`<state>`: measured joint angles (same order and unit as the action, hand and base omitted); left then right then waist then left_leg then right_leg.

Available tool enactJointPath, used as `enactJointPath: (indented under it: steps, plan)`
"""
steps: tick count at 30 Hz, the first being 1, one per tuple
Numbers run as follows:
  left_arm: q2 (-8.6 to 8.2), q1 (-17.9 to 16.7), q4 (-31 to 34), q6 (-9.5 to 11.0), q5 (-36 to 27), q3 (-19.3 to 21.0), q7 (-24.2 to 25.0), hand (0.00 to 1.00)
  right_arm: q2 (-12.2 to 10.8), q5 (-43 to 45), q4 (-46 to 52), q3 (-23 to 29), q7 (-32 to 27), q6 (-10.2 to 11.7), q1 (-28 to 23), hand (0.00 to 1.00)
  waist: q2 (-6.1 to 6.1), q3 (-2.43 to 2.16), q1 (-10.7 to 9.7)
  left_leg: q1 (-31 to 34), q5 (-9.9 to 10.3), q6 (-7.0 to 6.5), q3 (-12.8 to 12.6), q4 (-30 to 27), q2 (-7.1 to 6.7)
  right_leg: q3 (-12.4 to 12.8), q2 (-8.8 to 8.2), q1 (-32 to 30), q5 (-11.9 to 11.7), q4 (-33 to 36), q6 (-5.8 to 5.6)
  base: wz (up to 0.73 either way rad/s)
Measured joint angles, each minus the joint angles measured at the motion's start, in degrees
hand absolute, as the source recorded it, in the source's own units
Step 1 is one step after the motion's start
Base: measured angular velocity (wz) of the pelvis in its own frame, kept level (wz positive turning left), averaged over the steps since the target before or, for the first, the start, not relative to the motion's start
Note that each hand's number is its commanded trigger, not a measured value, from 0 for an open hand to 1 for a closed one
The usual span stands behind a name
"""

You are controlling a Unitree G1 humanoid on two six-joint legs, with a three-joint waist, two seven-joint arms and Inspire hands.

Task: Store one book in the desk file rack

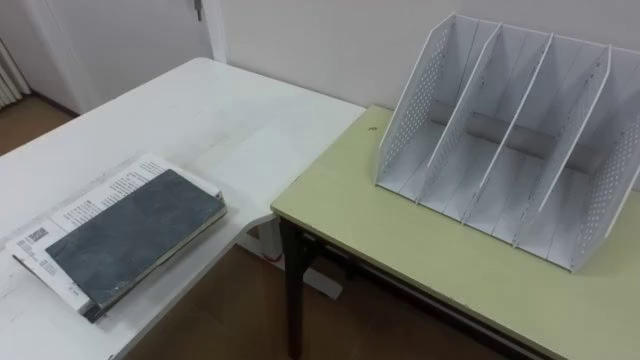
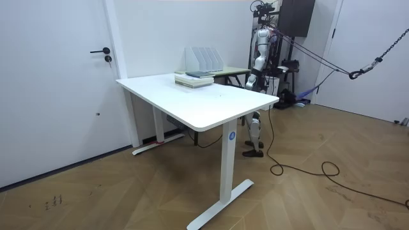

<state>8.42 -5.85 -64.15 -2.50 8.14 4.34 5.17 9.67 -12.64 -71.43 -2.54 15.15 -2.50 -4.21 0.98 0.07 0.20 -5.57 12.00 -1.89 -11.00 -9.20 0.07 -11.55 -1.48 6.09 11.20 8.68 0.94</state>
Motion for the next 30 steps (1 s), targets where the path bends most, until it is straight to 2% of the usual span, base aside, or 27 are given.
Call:
enactJointPath:
  steps: [20, 27, 30]
  plan:
    - [0.0, 0.24, 0.01, 0.11, 0.15, 0.0, 0.0, 0.0, 0.03, 1.0, 0.06, -0.05, 0.02, 0.19, 0.22, 0.0, -0.06, 0.04, 0.04, 0.03, 0.0, 0.0, 0.0, 0.0, 0.0, 0.17, 0.03, -0.01, 0.0, 0.0, 0.0, 0.0]
    - [0.0, 0.67, 0.58, 0.74, 4.01, -0.23, -0.2, 0.0, 0.02, 1.62, -0.66, -0.18, -0.01, 1.99, 0.32, 0.0, 0.1, 0.02, -0.06, -0.07, 0.0, 0.0, 0.02, -0.11, 0.02, 0.18, 0.0, -0.06, 0.0, -0.05, 0.0, 0.0]
    - [-0.02, 0.7, 2.53, 0.98, 6.81, -2.11, -0.91, 0.0, -0.04, 1.62, -0.66, -0.6, -0.03, 2.57, 0.55, 0.0, 0.25, 0.09, -0.11, -0.05, 0.0, 0.0, 0.02, -0.11, 0.01, 0.2, -0.03, -0.16, 0.02, -0.06, -0.01, 0.0]
